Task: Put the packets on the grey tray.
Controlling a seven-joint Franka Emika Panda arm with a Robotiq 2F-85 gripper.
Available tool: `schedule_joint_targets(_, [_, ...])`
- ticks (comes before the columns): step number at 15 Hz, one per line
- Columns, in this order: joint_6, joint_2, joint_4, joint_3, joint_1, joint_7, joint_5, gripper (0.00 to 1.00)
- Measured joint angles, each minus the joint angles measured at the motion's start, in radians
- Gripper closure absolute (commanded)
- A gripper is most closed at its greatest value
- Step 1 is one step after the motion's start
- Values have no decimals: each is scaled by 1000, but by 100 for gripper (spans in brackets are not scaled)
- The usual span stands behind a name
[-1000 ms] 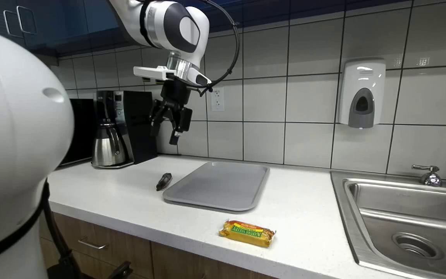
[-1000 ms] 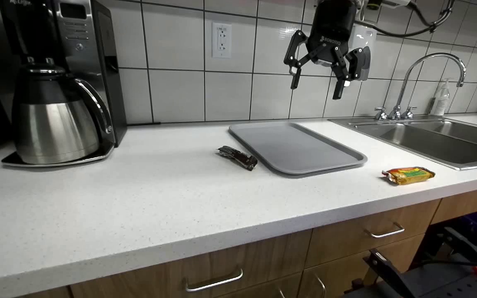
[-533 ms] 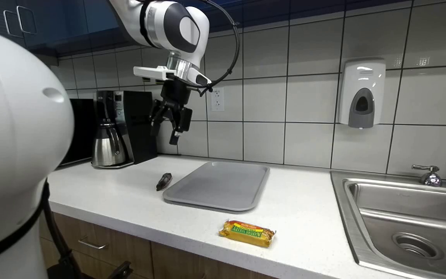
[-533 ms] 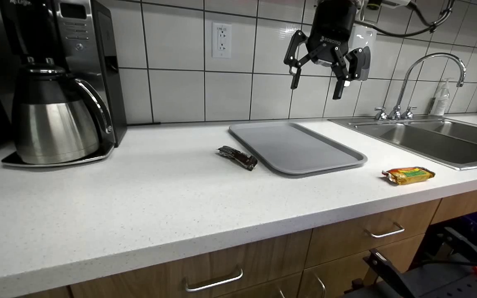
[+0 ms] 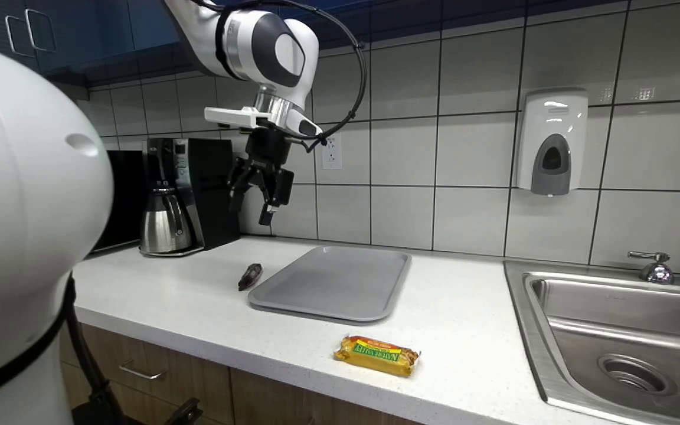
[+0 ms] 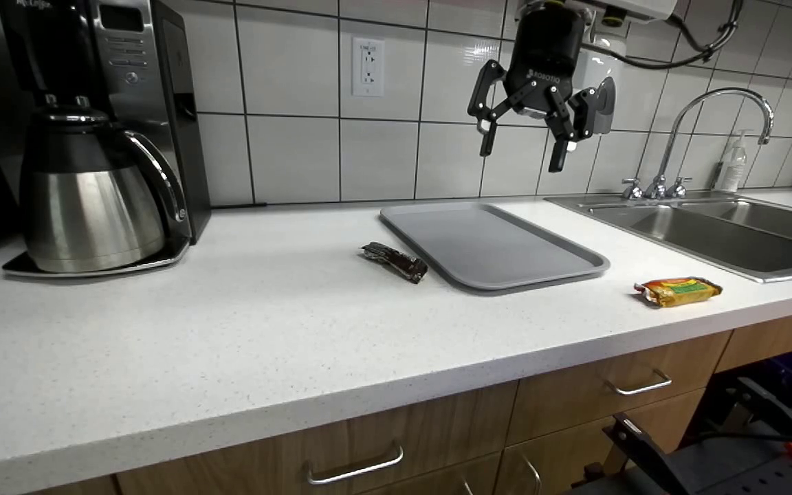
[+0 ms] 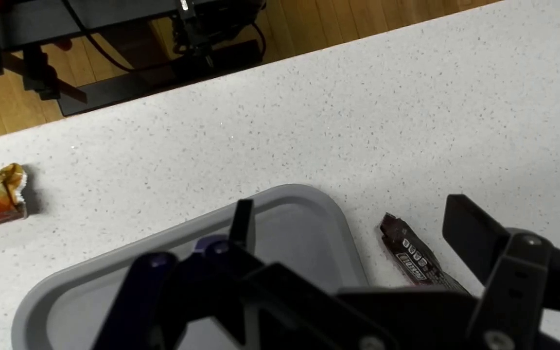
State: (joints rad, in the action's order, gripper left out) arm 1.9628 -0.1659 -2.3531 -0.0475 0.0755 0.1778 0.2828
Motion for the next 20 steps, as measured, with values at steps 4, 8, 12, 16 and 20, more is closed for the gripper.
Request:
schedule_joint_targets(4, [19,59,34,-22,16,-31,-15,0])
schedule_joint_targets(8, [65,131,76,-46,41,-42,-59,0])
schedule_joint_targets(12, [131,211,120,-64,63,-47,-98,0])
schedule_joint_targets(16, [212,284,152,-81,84,-75,-100,0])
schedule_joint_targets(20, [267,350,185,-94,103,-93,-115,0])
